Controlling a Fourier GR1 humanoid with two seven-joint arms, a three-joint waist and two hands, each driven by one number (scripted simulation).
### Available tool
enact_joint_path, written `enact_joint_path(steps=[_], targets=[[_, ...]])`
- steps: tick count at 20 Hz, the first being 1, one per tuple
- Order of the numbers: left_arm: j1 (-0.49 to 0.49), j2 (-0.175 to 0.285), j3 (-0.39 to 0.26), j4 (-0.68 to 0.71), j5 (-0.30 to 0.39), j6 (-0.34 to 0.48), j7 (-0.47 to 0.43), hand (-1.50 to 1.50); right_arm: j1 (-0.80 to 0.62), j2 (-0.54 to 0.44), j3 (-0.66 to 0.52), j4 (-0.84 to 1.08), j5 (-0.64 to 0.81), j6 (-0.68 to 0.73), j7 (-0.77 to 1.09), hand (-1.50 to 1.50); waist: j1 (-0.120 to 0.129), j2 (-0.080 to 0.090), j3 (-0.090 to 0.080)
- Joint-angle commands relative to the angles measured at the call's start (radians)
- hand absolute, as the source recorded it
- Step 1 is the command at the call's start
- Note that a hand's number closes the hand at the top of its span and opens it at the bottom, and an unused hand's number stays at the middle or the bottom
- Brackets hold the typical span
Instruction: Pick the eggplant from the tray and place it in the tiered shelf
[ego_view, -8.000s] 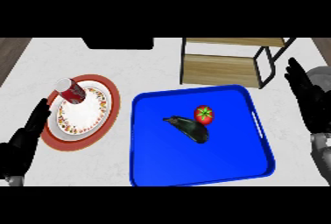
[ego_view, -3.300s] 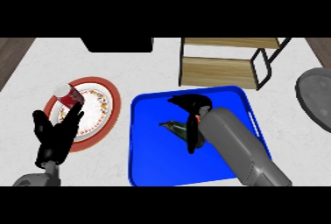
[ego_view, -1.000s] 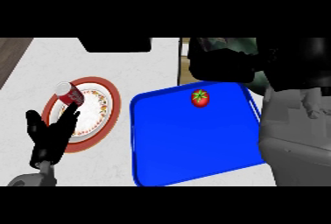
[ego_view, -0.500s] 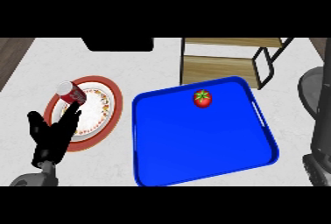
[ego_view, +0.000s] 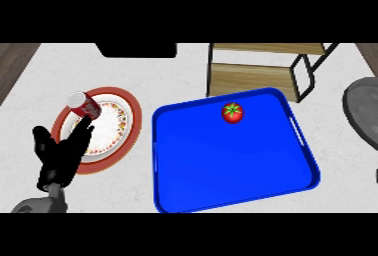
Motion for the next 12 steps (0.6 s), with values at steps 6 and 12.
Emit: enact_joint_path(steps=[6,12], targets=[[0.012,-0.035,-0.018,0.041,-0.019,0.000,0.005,0.00,-0.019,-0.027,0.020,0.300,0.078,-0.134,-0.236,1.50,0.007,0.008,-0.006],[-0.019,-0.071,-0.028,0.072,-0.038,0.029,0.013,0.00,-0.054,-0.065,0.012,0.453,0.114,-0.197,-0.350,1.50,0.004,0.010,-0.006]])
